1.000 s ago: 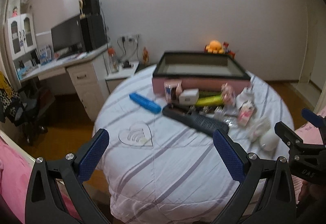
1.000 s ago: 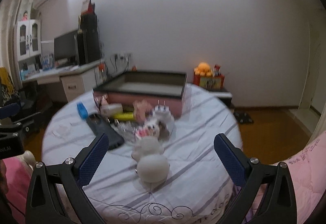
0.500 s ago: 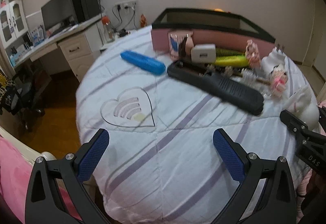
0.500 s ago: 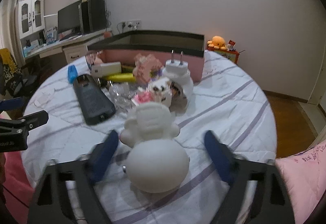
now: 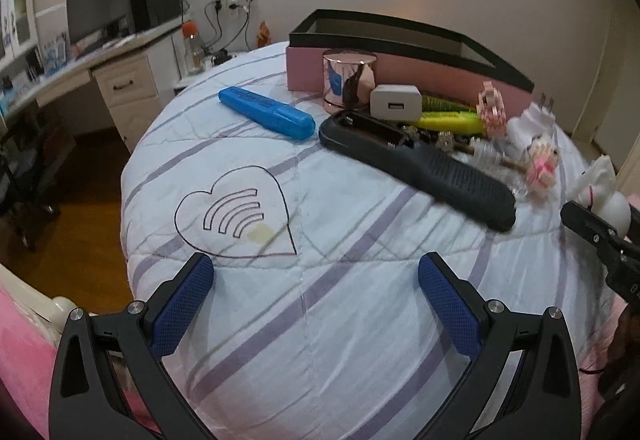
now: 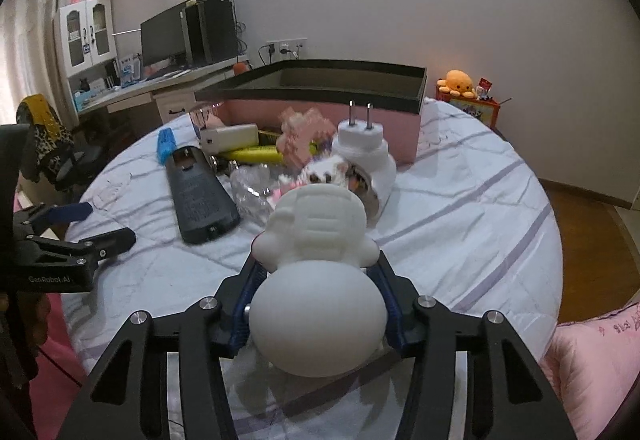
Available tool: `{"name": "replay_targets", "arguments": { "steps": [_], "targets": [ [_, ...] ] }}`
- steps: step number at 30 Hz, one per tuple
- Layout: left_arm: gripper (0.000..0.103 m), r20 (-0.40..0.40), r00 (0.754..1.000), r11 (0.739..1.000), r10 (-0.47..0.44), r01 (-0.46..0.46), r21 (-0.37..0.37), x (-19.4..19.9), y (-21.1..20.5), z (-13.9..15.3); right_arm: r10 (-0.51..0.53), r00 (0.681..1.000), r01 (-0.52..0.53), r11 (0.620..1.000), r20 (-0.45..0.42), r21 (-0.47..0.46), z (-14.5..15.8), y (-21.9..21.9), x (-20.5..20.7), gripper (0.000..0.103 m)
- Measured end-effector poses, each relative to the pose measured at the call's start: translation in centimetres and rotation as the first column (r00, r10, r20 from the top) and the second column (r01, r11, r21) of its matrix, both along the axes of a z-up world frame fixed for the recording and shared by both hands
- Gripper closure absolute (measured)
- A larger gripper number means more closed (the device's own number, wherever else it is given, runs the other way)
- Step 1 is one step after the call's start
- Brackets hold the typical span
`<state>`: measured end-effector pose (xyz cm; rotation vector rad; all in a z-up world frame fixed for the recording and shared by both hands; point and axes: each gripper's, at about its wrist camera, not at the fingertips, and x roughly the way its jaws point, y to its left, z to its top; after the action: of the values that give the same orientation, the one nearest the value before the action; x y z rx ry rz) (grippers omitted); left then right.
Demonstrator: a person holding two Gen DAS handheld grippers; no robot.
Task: Organize rigid objects
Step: 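Grasp the white figurine with the right gripper while the left gripper approaches the rose-gold tin, then lower the rose-gold tin into the box with the left gripper while the right carries the figurine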
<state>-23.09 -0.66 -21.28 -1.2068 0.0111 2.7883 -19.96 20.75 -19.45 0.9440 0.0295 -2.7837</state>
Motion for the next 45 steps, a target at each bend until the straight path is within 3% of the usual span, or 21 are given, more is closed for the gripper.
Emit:
{"name": "replay_targets", "arguments": {
  "steps": [5, 8, 19, 21, 23, 28, 30, 32, 33, 39, 45],
  "targets": [
    [0.000, -0.021, 1.000, 0.999, 0.022, -0.021, 0.035, -1.4, -0.8, 2.0, -0.002, 1.000, 0.002, 1.000, -0.016, 0.007, 1.5, 0.3, -0.8, 0.050],
    [0.000, -0.037, 0.998, 0.999, 0.043, -0.042, 0.019, -3.0, -0.8, 3.1, -0.008, 1.000, 0.008, 1.000, -0.024, 0.008, 2.3, 0.7, -1.6, 0.050],
    [0.001, -0.053, 0.998, 0.999, -0.014, 0.015, 0.031, -11.3, 1.7, 5.1, -0.037, 0.997, 0.038, 0.999, -0.062, 0.015, 5.4, 2.4, -6.9, 0.050],
    [0.005, -0.036, 0.999, 1.000, -0.013, 0.014, 0.028, -12.4, 1.8, 4.8, -0.041, 0.997, 0.042, 0.999, -0.063, 0.015, 5.7, 2.8, -7.8, 0.049],
    [0.015, -0.013, 1.000, 1.000, -0.007, 0.008, 0.027, -13.6, 1.8, 4.2, -0.042, 0.997, 0.043, 0.999, -0.065, 0.015, 5.9, 3.1, -8.6, 0.050],
    [0.018, 0.036, 0.999, 1.000, -0.022, 0.022, -0.001, -15.7, 2.7, 3.0, -0.038, 0.998, 0.039, 0.999, -0.052, 0.021, 5.8, 3.1, -10.2, 0.049],
    [0.026, 0.047, 0.998, 0.999, -0.038, 0.038, -0.007, -16.0, 3.2, 2.6, -0.039, 0.998, 0.040, 0.999, -0.047, 0.025, 5.7, 3.1, -10.8, 0.049],
    [0.050, 0.053, 0.996, 0.997, -0.069, 0.068, 0.025, -16.3, 3.4, 2.3, -0.039, 0.998, 0.040, 0.999, -0.045, 0.025, 5.7, 3.1, -11.2, 0.049],
    [0.055, 0.060, 0.995, 0.996, -0.081, 0.079, 0.033, -16.4, 3.6, 2.1, -0.037, 0.998, 0.039, 0.999, -0.042, 0.026, 5.7, 3.0, -11.5, 0.049],
    [0.056, 0.040, 0.995, 0.996, -0.094, 0.094, 0.001, -15.6, 4.1, 3.1, -0.031, 0.999, 0.033, 0.999, -0.043, 0.035, 6.0, 2.7, -12.1, 0.049],
    [0.056, -0.044, 0.992, 0.993, -0.115, 0.116, 0.003, -14.3, 4.0, 6.3, -0.025, 0.998, 0.028, 0.999, -0.057, 0.045, 6.4, 2.8, -13.1, 0.049]
  ]
}}
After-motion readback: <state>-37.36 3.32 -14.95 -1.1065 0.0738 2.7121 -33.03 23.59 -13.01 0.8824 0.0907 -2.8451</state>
